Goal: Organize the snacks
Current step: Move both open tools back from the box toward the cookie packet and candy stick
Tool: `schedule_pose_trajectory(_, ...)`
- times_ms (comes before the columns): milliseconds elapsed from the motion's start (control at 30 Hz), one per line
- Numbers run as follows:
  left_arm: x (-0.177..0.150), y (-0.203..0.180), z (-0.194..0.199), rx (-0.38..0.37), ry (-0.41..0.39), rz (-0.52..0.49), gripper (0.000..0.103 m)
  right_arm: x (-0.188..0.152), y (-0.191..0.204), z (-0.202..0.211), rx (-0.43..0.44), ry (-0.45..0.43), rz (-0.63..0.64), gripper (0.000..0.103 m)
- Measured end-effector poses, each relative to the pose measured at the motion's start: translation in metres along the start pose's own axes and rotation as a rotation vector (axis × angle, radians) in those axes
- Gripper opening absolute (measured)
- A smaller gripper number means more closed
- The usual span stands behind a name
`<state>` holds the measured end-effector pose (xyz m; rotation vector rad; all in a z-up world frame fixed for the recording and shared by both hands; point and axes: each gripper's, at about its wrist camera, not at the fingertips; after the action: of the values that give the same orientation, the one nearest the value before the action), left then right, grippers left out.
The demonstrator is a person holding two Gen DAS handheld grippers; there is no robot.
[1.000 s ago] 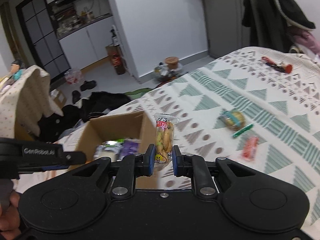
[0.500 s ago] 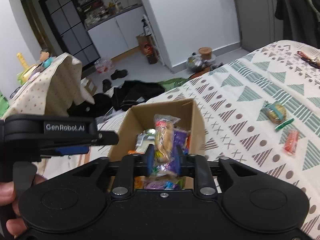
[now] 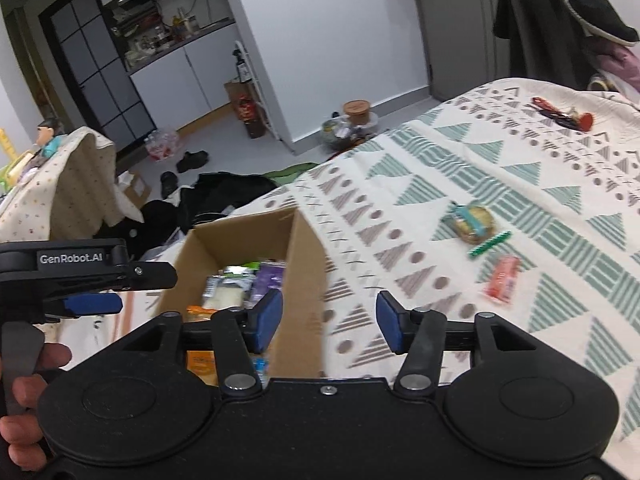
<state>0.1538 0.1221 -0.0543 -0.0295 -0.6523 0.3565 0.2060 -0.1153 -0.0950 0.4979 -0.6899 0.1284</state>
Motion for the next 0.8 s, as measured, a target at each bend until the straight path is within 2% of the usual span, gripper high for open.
schedule_pose_trajectory(133,0.000,-0.015,-0.002,-0.017,-0.006,-0.038,0.082,0.007,-0.012,0.003,-0.025,-0.015,-0.010,0.054)
schedule_pose_trajectory(333,0.002,-0.037,-0.008,-0.036,-0.007,-0.060,0.082,0.020,-0.030,0.013,-0.063,-0.062,-0.020,0.062)
schedule_pose_trajectory(600,0.011,-0.069,-0.014,-0.067,-0.020,-0.115,0.086,0.037,-0.061,0.021,-0.104,-0.103,-0.081,0.068)
schedule_pose_trajectory(800,0.016,-0.090,-0.023,-0.082,-0.022,-0.140,0.087,0.045,-0.075,0.022,-0.118,-0.117,-0.068,0.072)
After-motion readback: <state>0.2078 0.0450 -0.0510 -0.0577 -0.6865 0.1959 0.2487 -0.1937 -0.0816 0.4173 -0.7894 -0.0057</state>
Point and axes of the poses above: each gripper's, at about its wrist camera, not at the fingertips, and z roughly against the way its jaws point, y to its left, x to its top, and after that the axes turned 11 degrees about -z, right-handed
